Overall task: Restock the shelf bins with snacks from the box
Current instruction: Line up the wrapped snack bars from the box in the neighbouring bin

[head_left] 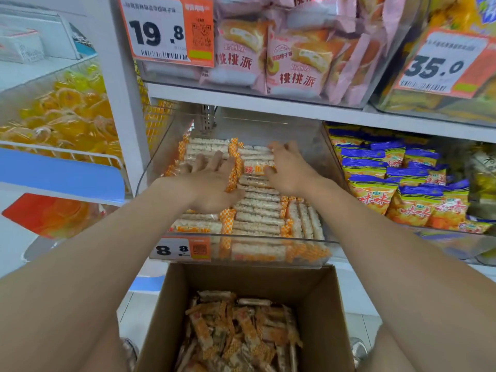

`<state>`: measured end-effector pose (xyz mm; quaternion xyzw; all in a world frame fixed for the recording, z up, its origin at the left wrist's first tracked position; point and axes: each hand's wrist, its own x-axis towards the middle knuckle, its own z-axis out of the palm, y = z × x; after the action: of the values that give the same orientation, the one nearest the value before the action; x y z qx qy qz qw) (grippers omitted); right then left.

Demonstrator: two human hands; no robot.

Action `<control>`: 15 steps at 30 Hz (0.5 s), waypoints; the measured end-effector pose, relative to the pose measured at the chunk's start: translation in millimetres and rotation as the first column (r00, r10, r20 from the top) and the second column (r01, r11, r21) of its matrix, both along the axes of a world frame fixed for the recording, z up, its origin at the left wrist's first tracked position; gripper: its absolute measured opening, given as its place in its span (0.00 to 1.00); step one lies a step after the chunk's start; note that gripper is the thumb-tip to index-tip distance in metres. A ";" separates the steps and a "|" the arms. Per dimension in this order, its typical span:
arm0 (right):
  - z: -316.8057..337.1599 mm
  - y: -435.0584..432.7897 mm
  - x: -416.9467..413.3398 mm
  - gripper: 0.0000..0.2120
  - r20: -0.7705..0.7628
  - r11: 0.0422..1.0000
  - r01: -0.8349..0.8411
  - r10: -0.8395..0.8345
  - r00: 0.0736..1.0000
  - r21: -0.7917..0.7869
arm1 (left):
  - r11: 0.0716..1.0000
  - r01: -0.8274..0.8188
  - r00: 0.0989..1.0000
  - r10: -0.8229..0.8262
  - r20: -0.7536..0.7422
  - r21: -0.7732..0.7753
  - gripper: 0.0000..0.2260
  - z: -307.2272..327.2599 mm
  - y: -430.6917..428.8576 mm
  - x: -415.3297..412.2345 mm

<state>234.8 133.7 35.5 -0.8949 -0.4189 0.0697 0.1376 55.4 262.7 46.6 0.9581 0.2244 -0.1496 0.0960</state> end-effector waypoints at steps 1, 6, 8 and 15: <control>-0.6 -0.5 2.6 0.24 0.030 1.000 -0.024 0.023 0.999 0.007 | 1.000 0.004 1.000 -0.004 0.002 -0.001 0.40 -0.4 0.0 -0.5; -8.8 2.0 0.6 0.23 0.140 0.999 -0.017 0.021 0.990 -0.036 | 1.000 0.008 1.000 -0.008 0.022 -0.001 0.39 -2.4 -0.8 -2.8; -9.3 5.2 -4.0 0.27 0.197 0.999 -0.013 0.021 0.980 -0.040 | 1.000 0.007 1.000 -0.007 0.029 0.000 0.39 -3.3 -1.9 -2.2; -13.1 3.6 -21.2 0.42 0.347 0.961 -0.082 0.174 0.922 -0.262 | 1.000 0.006 0.998 -0.007 0.063 0.015 0.40 -5.3 -1.5 -1.1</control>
<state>213.5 137.3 22.4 -0.8726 -0.4834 -0.0389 -0.0583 54.3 261.1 41.3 0.9639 0.2190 -0.1178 0.0955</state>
